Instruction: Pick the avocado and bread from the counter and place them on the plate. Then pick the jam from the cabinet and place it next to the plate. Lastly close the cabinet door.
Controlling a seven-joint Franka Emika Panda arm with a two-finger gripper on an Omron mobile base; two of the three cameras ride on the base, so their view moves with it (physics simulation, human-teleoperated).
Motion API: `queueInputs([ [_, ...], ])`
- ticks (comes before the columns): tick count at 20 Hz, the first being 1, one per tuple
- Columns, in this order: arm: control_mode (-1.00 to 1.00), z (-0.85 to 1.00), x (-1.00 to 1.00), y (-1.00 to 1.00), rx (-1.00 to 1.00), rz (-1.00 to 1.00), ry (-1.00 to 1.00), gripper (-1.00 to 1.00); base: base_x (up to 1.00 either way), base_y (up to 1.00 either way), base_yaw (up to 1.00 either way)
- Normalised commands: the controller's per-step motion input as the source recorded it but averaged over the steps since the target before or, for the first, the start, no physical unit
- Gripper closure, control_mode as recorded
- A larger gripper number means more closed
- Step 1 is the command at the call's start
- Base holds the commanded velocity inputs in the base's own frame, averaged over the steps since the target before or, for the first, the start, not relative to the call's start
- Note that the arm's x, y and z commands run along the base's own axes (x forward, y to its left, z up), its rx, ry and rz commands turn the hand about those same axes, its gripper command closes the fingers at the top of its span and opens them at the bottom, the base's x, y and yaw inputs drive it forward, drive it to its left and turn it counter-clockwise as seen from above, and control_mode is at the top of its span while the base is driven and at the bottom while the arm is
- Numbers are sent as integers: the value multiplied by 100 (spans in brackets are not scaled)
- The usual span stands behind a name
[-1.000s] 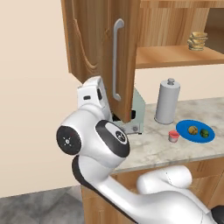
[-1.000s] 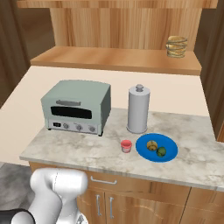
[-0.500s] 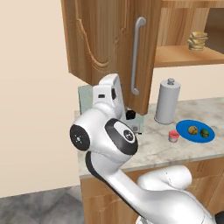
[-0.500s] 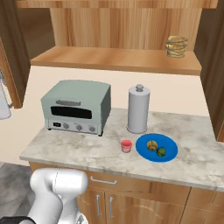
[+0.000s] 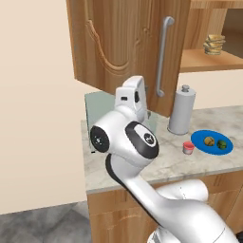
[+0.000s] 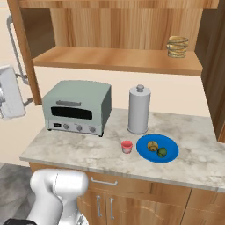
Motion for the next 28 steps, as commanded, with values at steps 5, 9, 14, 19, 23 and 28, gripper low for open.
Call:
queueInputs([
  [5, -100, 8, 29, -42, 8, 0, 3, -100, 0, 0, 0],
  [9, -100, 3, 46, -35, 13, 11, 6, -100, 0, 0, 0],
  [14, -100, 0, 50, -30, 14, 19, 6, -100, 0, 0, 0],
  [19, -100, 0, 49, -28, 10, 24, 7, -100, 0, 0, 0],
  [23, -100, 0, 52, -28, 2, 22, 11, -100, 0, 0, 0],
  [28, -100, 0, 55, -26, 1, 22, 12, -100, 0, 0, 0],
])
